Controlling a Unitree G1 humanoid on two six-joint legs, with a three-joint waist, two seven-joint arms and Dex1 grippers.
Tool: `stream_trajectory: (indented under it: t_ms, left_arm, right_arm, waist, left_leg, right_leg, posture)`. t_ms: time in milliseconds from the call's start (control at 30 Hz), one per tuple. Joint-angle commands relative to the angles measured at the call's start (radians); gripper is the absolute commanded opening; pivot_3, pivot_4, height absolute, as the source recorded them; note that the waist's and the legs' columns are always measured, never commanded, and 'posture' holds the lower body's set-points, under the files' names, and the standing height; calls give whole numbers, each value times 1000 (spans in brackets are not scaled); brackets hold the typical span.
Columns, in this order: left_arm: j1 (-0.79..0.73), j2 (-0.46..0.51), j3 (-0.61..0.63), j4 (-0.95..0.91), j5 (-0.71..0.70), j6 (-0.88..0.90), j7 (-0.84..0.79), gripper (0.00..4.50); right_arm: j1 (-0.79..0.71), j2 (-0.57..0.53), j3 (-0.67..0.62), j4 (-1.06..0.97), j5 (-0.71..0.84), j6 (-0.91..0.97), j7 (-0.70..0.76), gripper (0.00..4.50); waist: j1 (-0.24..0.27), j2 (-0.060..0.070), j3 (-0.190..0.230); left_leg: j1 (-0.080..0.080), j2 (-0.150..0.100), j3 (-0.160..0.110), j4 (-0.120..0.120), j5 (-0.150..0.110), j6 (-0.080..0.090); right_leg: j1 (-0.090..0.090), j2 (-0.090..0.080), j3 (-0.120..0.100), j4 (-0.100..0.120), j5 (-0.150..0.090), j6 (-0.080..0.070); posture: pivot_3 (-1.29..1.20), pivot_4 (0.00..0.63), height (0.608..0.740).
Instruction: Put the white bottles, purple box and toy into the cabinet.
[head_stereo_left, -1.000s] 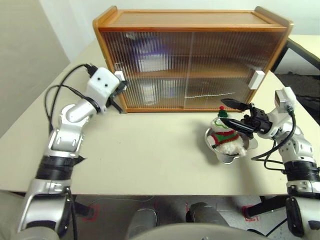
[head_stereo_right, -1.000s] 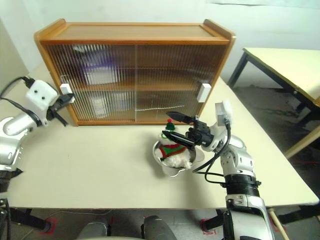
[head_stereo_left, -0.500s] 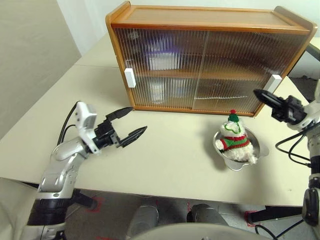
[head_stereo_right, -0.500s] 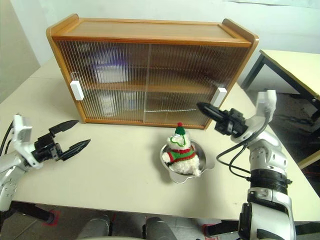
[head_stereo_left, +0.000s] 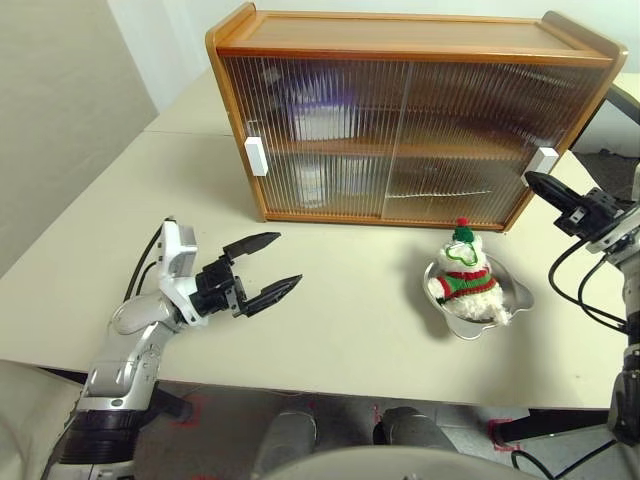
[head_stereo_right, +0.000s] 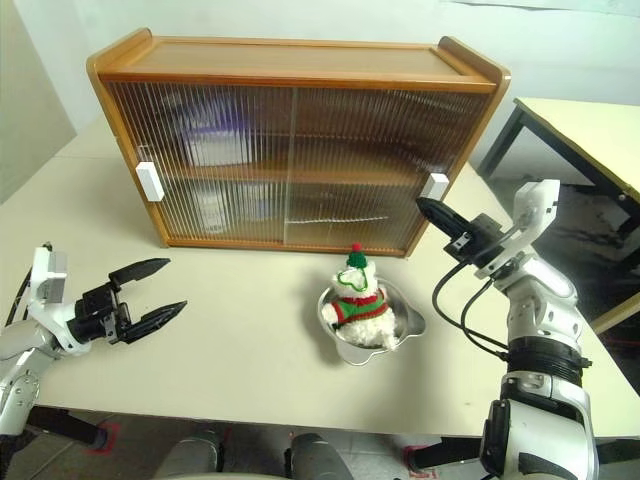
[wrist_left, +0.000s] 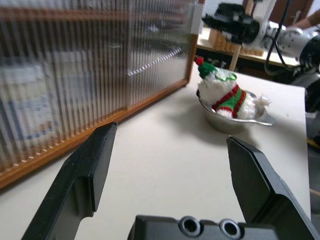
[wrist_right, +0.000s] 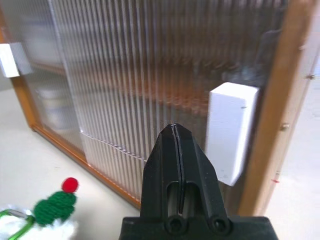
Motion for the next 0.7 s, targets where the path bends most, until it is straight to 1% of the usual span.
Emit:
stream_trajectory:
  t_ms: [33, 433, 567, 700]
  left_arm:
    - [3, 5, -6, 18, 14, -15, -14, 4500]
    - [-10, 5, -10, 37, 17, -23, -28, 4500]
    - [-10, 5, -13, 39, 20, -25, -31, 4500]
    - [-5, 9, -11, 44, 24, -30, -37, 4500]
  right_arm:
    - [7, -36, -15, 21, -20, -8, -12, 39]
    - [8, -73, -4, 31, -75, -58, -94, 39]
    - [-4, -75, 7, 35, -118, -67, -167, 39]
    - [-27, -57, 19, 40, -116, -64, -150, 39]
  waist:
    - [-1, 0, 0]
    - [-22, 0, 0]
    - [-28, 0, 0]
    - [-33, 0, 0]
  left_leg:
    - [0, 0, 0, 0, 0, 0]
    - [0, 0, 0, 0, 0, 1]
    - [0, 0, 0, 0, -1, 1]
    - [0, 0, 0, 0, -1, 1]
  right_leg:
    - [0, 0, 0, 0, 0, 0]
    - [1, 0, 1, 0, -1, 2]
    - [1, 0, 1, 0, -1, 2]
    - [0, 0, 1, 0, -3, 5]
  posture:
    - [-43, 22, 740]
    - [-53, 22, 740]
    - [-58, 22, 740]
    - [-58, 19, 740]
